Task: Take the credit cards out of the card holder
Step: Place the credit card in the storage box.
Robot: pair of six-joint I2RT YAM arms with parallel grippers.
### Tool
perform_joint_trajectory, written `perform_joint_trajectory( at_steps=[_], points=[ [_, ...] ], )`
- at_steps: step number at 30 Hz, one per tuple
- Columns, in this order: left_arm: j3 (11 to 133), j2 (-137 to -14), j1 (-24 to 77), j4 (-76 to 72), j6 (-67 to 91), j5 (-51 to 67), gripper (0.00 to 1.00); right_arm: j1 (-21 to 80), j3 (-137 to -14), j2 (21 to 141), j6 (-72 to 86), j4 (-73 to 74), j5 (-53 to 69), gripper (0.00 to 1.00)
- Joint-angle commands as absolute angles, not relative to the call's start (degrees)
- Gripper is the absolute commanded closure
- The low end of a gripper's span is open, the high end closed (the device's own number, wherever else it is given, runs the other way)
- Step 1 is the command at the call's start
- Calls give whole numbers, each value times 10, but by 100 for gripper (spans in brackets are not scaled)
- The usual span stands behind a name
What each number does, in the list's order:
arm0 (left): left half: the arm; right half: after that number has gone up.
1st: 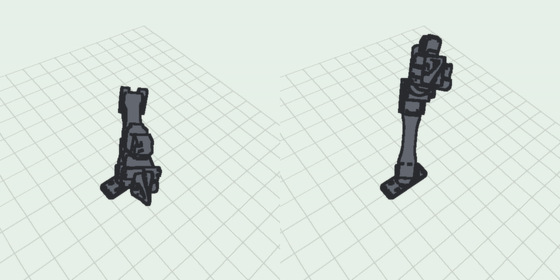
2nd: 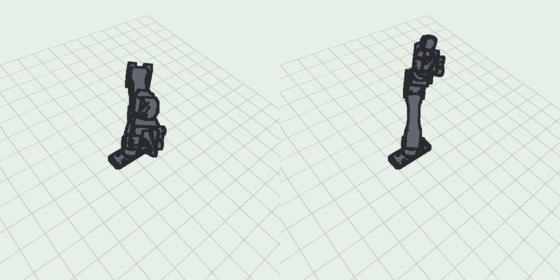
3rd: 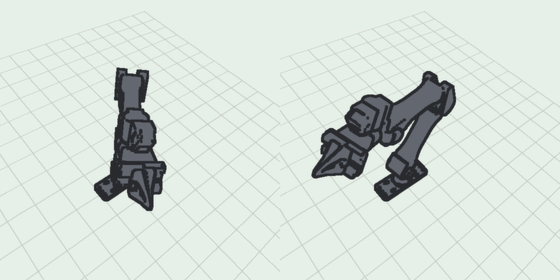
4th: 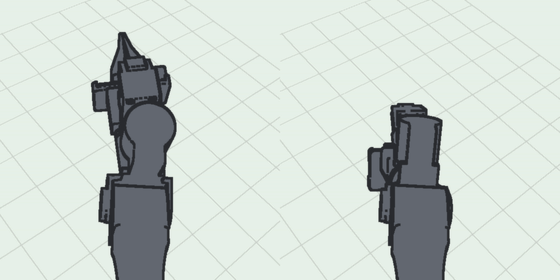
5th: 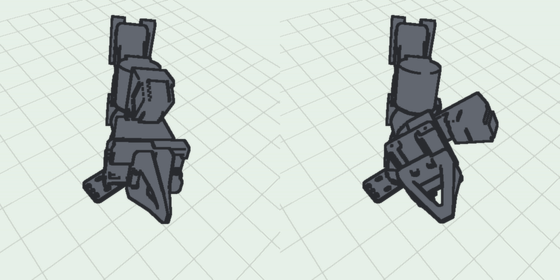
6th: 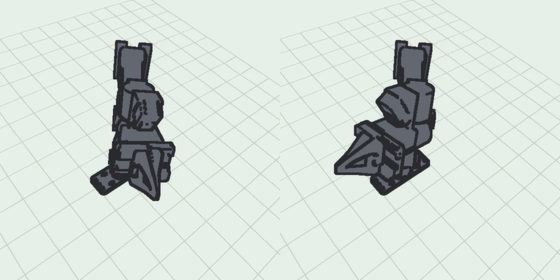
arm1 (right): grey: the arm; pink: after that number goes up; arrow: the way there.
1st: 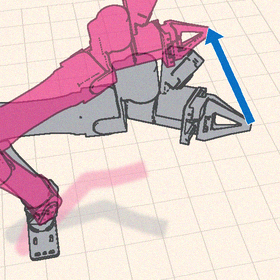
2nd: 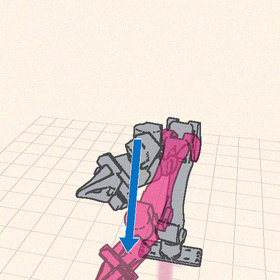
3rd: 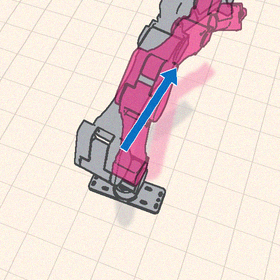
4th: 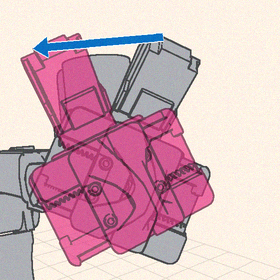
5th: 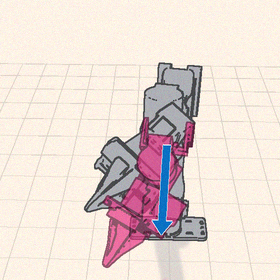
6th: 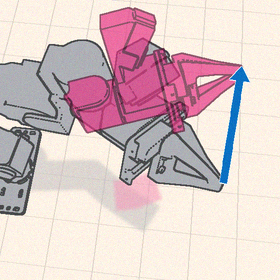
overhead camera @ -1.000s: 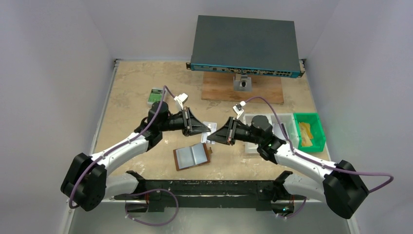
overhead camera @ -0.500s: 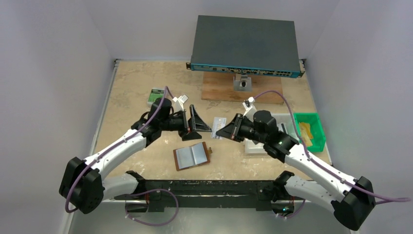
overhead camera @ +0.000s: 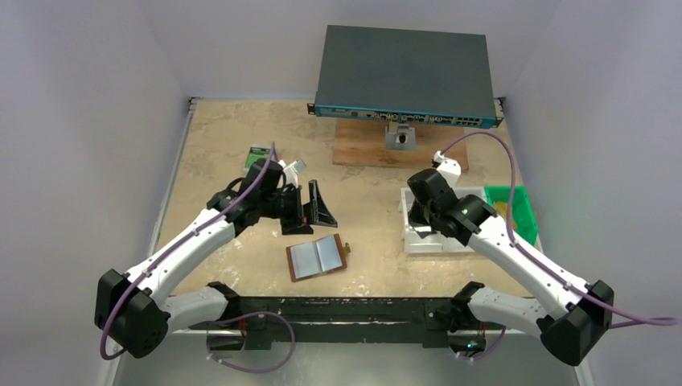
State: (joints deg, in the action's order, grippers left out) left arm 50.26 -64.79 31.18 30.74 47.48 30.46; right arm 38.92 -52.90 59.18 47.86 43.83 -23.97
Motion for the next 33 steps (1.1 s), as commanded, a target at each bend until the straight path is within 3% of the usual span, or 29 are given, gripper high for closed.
perform_joint_trajectory(
  at_steps=[1,11,19,22,28,33],
  points=[
    [535,-638,312,346,443,294,4,349,-574,634,446,530,-391,100],
    [548,-630,312,375,431,290,4,186,-583,703,365,499,-420,100],
    [549,-622,312,390,428,289,4,160,-587,750,370,508,-431,100],
    [553,-616,311,398,423,286,4,160,-585,751,368,503,-424,87],
    [550,-609,311,401,424,282,3,160,-587,734,360,498,-404,43],
    [549,-609,311,401,426,279,3,160,-587,708,340,485,-362,30]
  ],
)
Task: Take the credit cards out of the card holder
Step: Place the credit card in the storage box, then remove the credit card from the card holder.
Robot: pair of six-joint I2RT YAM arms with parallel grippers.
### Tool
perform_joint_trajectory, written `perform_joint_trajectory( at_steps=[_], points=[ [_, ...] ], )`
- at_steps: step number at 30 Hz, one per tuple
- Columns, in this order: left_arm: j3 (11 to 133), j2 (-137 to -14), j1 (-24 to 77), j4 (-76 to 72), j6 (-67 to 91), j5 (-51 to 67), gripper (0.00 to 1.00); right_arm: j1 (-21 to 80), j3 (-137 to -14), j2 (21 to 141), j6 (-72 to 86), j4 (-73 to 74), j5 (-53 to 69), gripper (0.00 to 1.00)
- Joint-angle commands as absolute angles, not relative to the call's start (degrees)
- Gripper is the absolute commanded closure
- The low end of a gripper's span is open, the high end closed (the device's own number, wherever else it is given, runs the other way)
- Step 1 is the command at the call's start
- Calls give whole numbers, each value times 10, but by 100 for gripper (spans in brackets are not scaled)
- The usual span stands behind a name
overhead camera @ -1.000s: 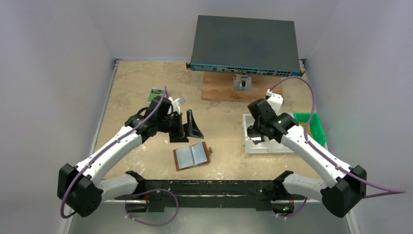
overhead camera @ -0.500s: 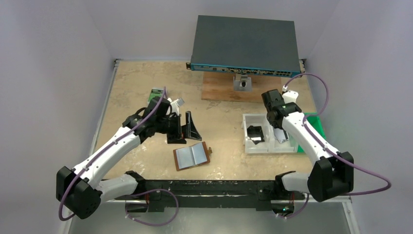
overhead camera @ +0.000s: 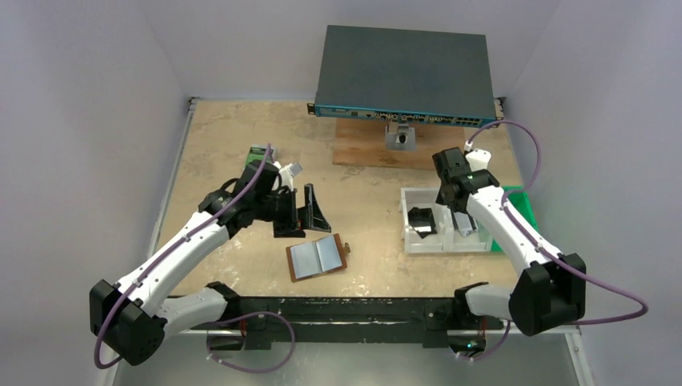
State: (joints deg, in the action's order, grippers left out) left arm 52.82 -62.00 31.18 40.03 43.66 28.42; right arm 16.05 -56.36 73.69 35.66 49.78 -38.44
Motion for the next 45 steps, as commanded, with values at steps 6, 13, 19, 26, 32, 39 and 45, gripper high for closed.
perform_joint_trajectory(
  at_steps=[6,13,19,26,32,39,45],
  points=[
    [544,-606,312,402,430,273,3,160,-585,677,321,467,-308,26],
    [539,-593,311,433,430,215,3,173,-574,636,313,413,-172,25],
    [520,-582,311,472,439,139,3,250,-568,626,355,363,-69,36],
    [491,-575,311,504,461,76,3,418,-565,663,436,284,-51,44],
    [476,-563,303,548,494,-10,3,536,-571,726,469,243,-51,46],
    [453,-544,252,547,509,9,3,634,-606,830,473,212,-68,50],
    [444,-544,181,537,485,63,3,688,-667,934,462,215,-93,51]
  ],
)
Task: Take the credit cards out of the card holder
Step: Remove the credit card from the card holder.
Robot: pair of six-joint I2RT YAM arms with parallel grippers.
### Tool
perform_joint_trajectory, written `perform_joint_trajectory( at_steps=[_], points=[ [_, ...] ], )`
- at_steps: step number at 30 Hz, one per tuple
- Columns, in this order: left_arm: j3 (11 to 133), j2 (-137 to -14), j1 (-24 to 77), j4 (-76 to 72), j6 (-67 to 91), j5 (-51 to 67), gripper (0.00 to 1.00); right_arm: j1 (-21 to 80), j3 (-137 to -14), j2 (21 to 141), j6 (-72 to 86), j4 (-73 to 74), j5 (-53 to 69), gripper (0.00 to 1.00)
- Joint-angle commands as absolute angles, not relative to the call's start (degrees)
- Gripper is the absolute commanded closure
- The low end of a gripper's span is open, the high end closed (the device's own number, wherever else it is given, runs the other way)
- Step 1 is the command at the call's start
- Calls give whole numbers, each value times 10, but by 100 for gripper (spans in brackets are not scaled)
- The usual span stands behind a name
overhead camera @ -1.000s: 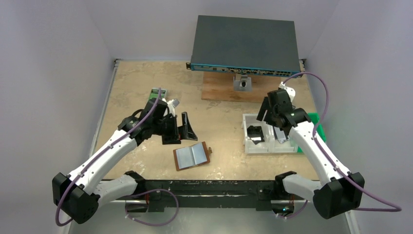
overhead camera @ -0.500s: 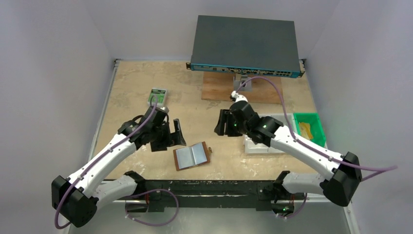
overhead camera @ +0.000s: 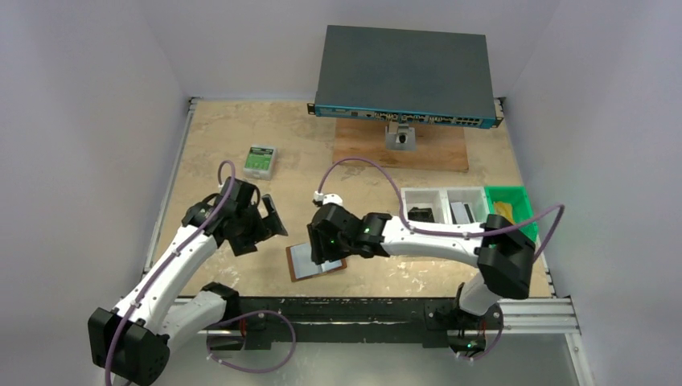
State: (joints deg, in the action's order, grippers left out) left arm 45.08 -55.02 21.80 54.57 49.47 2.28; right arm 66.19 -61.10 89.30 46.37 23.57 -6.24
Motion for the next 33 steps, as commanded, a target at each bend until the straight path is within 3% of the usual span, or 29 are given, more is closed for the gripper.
perform_joint_trajectory(
  at_steps=[1,11,33],
  points=[
    [441,-545,167,533,481,79,3,695,-680,957,459,220,-100,52],
    [417,-548,97,502,464,171,3,721,-776,1078,444,275,-165,52],
    [403,-544,91,484,460,191,3,727,-802,1146,439,315,-201,52]
  ],
)
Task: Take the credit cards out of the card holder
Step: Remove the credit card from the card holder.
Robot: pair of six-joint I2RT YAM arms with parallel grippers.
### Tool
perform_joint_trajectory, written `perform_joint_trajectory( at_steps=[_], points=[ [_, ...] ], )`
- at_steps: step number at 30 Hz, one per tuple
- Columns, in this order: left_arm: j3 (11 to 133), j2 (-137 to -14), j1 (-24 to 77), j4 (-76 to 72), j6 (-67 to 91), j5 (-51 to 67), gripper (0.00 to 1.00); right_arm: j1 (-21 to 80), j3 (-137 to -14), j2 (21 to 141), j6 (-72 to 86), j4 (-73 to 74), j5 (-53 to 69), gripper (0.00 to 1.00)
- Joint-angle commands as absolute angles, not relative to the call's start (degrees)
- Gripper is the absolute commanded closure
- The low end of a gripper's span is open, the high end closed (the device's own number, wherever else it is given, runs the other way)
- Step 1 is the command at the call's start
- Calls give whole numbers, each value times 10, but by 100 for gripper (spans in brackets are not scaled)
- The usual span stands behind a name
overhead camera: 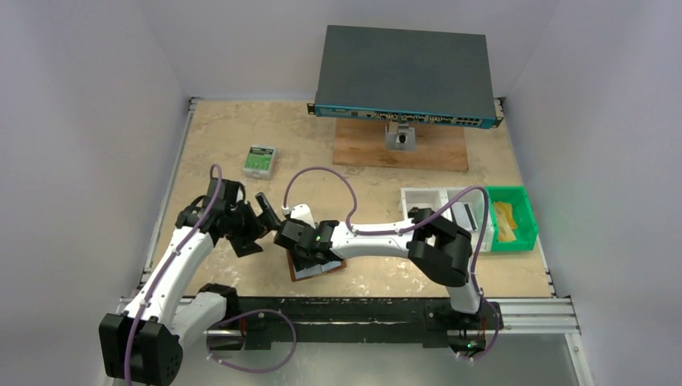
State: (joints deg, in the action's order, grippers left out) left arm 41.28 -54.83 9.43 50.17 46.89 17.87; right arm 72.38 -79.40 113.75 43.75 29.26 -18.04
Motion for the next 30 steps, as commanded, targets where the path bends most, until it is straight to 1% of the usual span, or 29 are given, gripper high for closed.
perform_joint_trajectory(
  at_steps=[1,11,18,22,25,26,28,30],
  points=[
    [403,-544,91,483,460,192,3,727,-799,1147,441,315,-199,53],
    [397,-542,91,481,455,197,3,717,-719,1130,464,250,-140,54],
    [384,-544,91,472,451,208,5,691,-652,1104,476,180,-86,63],
    [374,-548,92,462,447,219,8,676,-623,1091,481,147,-59,71],
    [367,-551,97,453,441,227,13,663,-597,1078,485,115,-36,80],
    [367,-552,101,451,440,228,17,660,-589,1075,486,104,-27,82],
    [367,-557,116,447,438,222,31,649,-575,1068,487,82,-10,88],
    [368,-568,136,436,438,220,42,642,-563,1064,487,63,-2,92]
  ],
)
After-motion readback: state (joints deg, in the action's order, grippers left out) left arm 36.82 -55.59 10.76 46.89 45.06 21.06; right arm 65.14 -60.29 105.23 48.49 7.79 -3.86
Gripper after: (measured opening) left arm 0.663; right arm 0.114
